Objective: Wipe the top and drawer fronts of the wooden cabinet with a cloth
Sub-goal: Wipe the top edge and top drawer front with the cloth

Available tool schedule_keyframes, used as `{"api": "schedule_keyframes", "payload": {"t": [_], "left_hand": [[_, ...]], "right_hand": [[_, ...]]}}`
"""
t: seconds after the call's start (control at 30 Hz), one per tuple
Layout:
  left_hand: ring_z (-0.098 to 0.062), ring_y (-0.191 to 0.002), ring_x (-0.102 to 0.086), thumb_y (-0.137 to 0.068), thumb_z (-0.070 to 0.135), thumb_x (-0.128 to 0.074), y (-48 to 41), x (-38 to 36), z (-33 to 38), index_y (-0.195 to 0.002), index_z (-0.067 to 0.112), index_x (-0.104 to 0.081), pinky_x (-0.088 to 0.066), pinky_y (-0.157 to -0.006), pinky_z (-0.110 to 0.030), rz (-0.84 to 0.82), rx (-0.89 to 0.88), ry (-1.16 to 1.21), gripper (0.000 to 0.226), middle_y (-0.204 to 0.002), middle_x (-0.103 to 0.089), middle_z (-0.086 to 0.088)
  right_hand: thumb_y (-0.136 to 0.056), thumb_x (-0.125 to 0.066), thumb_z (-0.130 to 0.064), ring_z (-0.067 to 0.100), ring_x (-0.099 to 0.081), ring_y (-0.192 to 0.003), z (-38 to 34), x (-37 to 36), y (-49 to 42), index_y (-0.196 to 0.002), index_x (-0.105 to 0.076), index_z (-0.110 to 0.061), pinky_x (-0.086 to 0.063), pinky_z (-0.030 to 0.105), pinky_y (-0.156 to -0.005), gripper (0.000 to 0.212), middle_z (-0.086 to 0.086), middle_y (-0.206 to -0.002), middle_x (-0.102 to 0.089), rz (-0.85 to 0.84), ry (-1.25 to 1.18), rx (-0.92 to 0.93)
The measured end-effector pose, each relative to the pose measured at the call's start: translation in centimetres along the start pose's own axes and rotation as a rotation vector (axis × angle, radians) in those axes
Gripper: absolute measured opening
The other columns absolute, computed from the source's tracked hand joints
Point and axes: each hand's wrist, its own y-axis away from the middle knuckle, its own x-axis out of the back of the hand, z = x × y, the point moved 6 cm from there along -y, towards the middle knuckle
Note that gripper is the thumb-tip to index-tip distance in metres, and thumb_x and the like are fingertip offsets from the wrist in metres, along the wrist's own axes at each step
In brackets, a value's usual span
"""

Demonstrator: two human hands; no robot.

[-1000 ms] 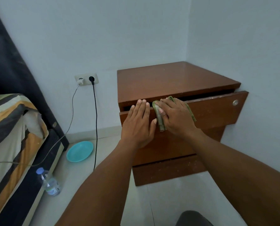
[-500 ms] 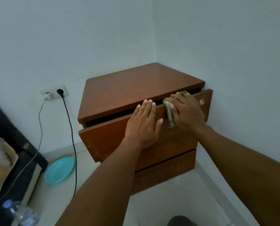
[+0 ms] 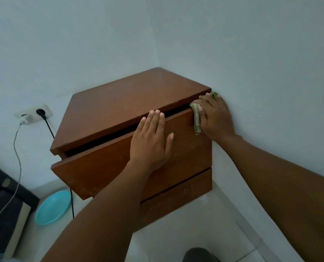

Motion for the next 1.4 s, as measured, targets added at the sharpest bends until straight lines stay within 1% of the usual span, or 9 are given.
{"api": "schedule_keyframes", "payload": {"t": [0.17, 0.3, 0.4, 0.63, 0.9, 1.03, 1.1, 1.27, 1.4], "left_hand": [[-0.019, -0.158, 0.001, -0.104, 0.053, -0.014, 0.4, 0.5, -0.3, -0.162, 0.012, -0.008, 0.001, -0.128, -0.036, -0.04, -0.043, 0.022, 0.071, -0.171, -0.008, -0.008], [-0.015, -0.157, 0.004, -0.108, 0.05, -0.018, 1.8, 1.4, -2.6, -0.163, 0.014, -0.005, 0.002, -0.128, -0.033, -0.087, -0.092, 0.027, 0.066, -0.171, -0.006, -0.006], [-0.014, -0.157, 0.003, -0.108, 0.05, -0.018, 3.5, 2.2, -5.1, -0.163, 0.015, -0.004, 0.002, -0.127, -0.032, -0.111, -0.092, 0.011, 0.066, -0.171, -0.005, -0.004], [-0.012, -0.156, 0.006, -0.105, 0.058, -0.014, 7.6, 3.3, -10.5, -0.163, 0.02, 0.0, 0.003, -0.126, -0.031, -0.161, -0.146, -0.021, 0.071, -0.171, -0.003, -0.002], [-0.011, -0.155, 0.015, -0.104, 0.062, -0.01, 5.4, 3.6, -12.0, -0.161, 0.023, 0.013, 0.001, -0.129, -0.036, -0.256, -0.462, -0.11, 0.073, -0.17, 0.009, 0.003], [-0.011, -0.153, 0.023, -0.1, 0.065, -0.002, 2.9, 3.8, -12.7, -0.159, 0.026, 0.02, 0.013, -0.124, -0.031, -0.299, -0.709, -0.217, 0.074, -0.168, 0.018, 0.006], [-0.012, -0.153, 0.024, -0.099, 0.068, -0.001, 2.2, 3.6, -13.0, -0.158, 0.026, 0.023, 0.012, -0.124, -0.032, -0.29, -0.787, -0.23, 0.077, -0.168, 0.02, 0.005], [-0.009, -0.152, 0.027, -0.094, 0.079, -0.005, 2.4, 2.7, -13.6, -0.158, 0.022, 0.023, 0.011, -0.125, -0.033, -0.287, -0.82, -0.128, 0.091, -0.168, 0.021, 0.004], [-0.014, -0.153, 0.026, -0.089, 0.086, -0.008, 2.9, 2.4, -13.8, -0.159, 0.016, 0.02, 0.009, -0.127, -0.039, -0.231, -0.857, -0.203, 0.103, -0.168, 0.022, -0.003]], "right_hand": [[-0.103, -0.035, -0.024, 0.031, -0.05, -0.132, -0.4, -0.2, 0.1, -0.124, -0.065, -0.007, -0.028, 0.044, -0.119, 0.041, 0.012, -0.13, -0.065, 0.092, -0.161, -0.165], [-0.105, -0.035, -0.023, 0.032, -0.057, -0.12, -2.6, 0.5, 2.8, -0.122, -0.064, -0.003, -0.046, 0.045, -0.104, 0.039, 0.015, -0.122, -0.066, 0.366, -0.392, -0.433], [-0.104, -0.036, -0.014, 0.03, -0.053, -0.13, -6.6, -0.4, 5.6, -0.128, -0.062, -0.004, -0.039, 0.036, -0.111, 0.036, 0.014, -0.131, -0.063, 0.473, -0.529, -0.5], [-0.107, -0.032, -0.021, 0.022, -0.039, -0.144, -13.8, -2.9, 8.8, -0.14, -0.053, -0.008, -0.037, 0.049, -0.116, 0.042, 0.008, -0.147, -0.053, 0.494, -0.74, -0.675], [-0.109, -0.03, -0.023, 0.012, -0.015, -0.153, -18.6, -6.5, 10.9, -0.151, -0.04, -0.019, -0.026, 0.047, -0.123, 0.044, -0.003, -0.163, -0.028, 0.377, -0.786, -0.71], [-0.109, -0.03, -0.027, 0.011, -0.004, -0.155, -20.9, -8.7, 11.4, -0.158, -0.025, -0.019, -0.018, 0.046, -0.126, 0.05, -0.005, -0.167, -0.014, 0.418, -0.746, -0.66], [-0.108, -0.027, -0.033, 0.011, 0.002, -0.155, -21.8, -9.9, 11.5, -0.159, -0.019, -0.018, -0.013, 0.047, -0.126, 0.054, -0.004, -0.168, -0.01, 0.417, -0.69, -0.656], [-0.107, -0.025, -0.036, 0.018, 0.005, -0.156, -23.4, -11.9, 11.4, -0.159, -0.013, -0.013, -0.013, 0.055, -0.124, 0.059, 0.002, -0.169, -0.005, 0.464, -0.559, -0.654], [-0.107, -0.034, -0.029, 0.021, 0.005, -0.156, -23.3, -13.3, 10.5, -0.159, -0.01, -0.011, -0.013, 0.054, -0.124, 0.06, 0.006, -0.169, -0.004, 0.442, -0.453, -0.623]]}}
